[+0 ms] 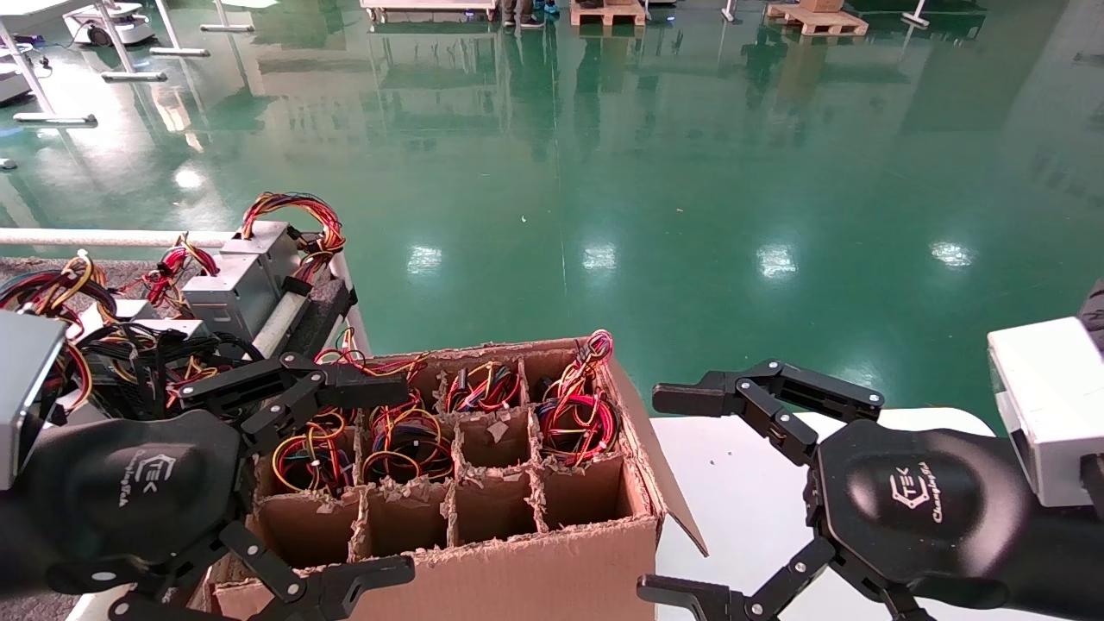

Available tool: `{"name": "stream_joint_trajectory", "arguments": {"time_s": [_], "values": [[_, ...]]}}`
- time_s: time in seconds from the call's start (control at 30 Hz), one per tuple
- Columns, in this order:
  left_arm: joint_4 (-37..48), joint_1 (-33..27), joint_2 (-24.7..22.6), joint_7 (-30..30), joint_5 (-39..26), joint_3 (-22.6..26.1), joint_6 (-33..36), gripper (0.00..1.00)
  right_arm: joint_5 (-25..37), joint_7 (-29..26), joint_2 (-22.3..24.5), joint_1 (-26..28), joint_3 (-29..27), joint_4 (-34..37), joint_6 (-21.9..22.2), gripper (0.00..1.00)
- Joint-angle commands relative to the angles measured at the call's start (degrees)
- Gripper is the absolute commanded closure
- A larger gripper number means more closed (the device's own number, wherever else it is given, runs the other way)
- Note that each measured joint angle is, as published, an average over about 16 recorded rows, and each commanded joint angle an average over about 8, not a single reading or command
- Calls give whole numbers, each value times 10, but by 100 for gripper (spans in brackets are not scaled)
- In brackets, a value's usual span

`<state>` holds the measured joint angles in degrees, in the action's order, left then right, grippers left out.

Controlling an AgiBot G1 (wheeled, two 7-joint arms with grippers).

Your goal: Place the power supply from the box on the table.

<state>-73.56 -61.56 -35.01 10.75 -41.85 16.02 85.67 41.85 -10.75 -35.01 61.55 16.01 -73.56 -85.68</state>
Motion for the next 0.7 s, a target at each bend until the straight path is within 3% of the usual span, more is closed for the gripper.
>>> {"name": "stream_joint_trajectory", "arguments": {"time_s": [0.03, 0.7], "values": [[0, 0, 0, 0, 0, 0, 0, 0, 0, 0, 0, 0, 0, 0, 0, 0], [0, 0, 0, 0, 0, 0, 0, 0, 0, 0, 0, 0, 0, 0, 0, 0]]}}
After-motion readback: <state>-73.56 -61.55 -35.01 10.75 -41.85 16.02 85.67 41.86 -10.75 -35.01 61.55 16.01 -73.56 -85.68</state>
